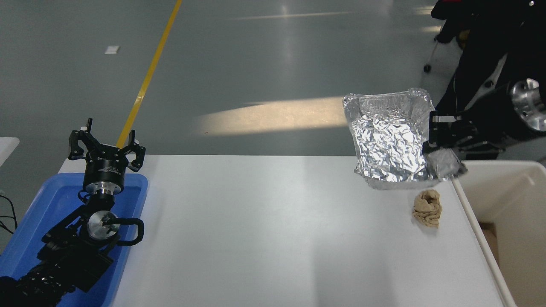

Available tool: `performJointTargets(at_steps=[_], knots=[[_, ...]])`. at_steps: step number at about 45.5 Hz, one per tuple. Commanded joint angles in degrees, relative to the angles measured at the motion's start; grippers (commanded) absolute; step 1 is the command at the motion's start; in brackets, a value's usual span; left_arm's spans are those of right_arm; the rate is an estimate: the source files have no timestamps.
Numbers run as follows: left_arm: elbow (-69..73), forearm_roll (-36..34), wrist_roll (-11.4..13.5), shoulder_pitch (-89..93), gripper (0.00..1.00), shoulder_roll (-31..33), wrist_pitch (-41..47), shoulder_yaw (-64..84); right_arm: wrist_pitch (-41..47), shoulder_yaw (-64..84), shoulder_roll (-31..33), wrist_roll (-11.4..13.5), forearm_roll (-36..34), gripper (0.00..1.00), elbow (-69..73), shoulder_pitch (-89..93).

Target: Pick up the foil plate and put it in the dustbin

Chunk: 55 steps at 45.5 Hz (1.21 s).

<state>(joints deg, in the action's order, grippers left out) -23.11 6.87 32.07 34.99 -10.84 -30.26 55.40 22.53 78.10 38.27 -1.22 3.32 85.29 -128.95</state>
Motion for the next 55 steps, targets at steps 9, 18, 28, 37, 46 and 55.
performJointTargets(at_steps=[9,18,28,37,46,55], knots=[[-0.01,-0.01,0.01,-0.01,0.99,0.03,-0.07,0.06,-11.98,-21.13,10.59,0.42,-1.73,0.0,-33.07,48.77],[-0.01,-0.01,0.01,-0.01,0.99,0.03,-0.07,0.06,-12.95,-33.71,9.54,0.51,-3.23,0.0,-48.18,67.76],[-0.01,-0.01,0.01,-0.01,0.99,0.03,-0.07,0.06,-13.56,-44.79,3.48,0.6,-3.23,0.0,-62.08,82.97],[-0.1,-0.01,0.01,-0.01,0.99,0.03,-0.07,0.06,-13.56,-46.64,-0.3,0.6,-3.23,0.0,-66.83,87.03],[-0.01,-0.01,0.01,-0.01,0.99,0.03,-0.07,0.06,-13.65,-46.73,-0.65,1.57,-3.41,1.0,-67.54,86.94],[-0.01,-0.01,0.01,-0.01,0.99,0.03,-0.07,0.06,-12.86,-47.34,-0.31,1.48,-6.57,1.0,-64.65,85.71]])
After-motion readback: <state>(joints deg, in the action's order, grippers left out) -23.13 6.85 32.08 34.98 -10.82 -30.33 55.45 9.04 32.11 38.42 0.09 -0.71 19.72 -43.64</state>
